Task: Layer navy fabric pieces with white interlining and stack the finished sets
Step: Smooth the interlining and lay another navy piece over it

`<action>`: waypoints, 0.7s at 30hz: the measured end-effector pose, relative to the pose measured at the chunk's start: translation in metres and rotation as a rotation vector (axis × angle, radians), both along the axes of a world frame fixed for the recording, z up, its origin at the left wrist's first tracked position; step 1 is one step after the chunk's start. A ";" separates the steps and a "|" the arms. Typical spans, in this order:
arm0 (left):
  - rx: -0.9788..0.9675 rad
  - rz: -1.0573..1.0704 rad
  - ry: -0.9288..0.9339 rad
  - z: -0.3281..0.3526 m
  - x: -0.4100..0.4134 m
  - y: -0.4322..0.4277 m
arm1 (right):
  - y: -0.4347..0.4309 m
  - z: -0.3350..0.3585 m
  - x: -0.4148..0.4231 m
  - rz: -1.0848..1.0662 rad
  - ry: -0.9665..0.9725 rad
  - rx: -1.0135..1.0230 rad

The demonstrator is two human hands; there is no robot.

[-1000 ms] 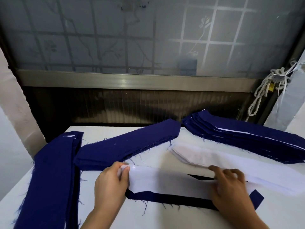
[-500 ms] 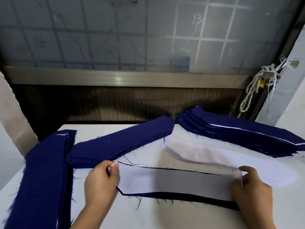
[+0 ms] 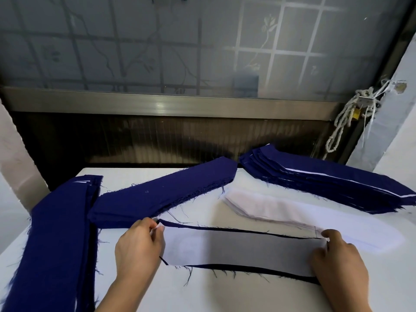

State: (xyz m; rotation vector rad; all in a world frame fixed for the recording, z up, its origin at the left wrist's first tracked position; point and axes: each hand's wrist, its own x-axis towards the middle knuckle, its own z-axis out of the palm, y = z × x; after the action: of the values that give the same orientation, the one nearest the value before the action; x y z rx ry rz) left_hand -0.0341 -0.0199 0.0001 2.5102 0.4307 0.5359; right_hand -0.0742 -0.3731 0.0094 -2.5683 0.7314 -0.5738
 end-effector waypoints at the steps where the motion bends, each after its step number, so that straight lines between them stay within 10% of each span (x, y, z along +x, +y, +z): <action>1: -0.003 -0.001 -0.002 0.000 0.000 0.000 | 0.000 -0.001 0.000 0.000 0.001 -0.004; 21: -0.125 -0.043 -0.089 0.002 -0.003 0.001 | -0.009 -0.012 0.006 -0.044 -0.022 -0.080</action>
State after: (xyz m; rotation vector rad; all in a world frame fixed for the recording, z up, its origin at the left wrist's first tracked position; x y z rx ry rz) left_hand -0.0371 -0.0189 0.0017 2.3610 0.3645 0.5826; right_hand -0.0681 -0.3824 -0.0024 -2.6203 0.7737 -0.6565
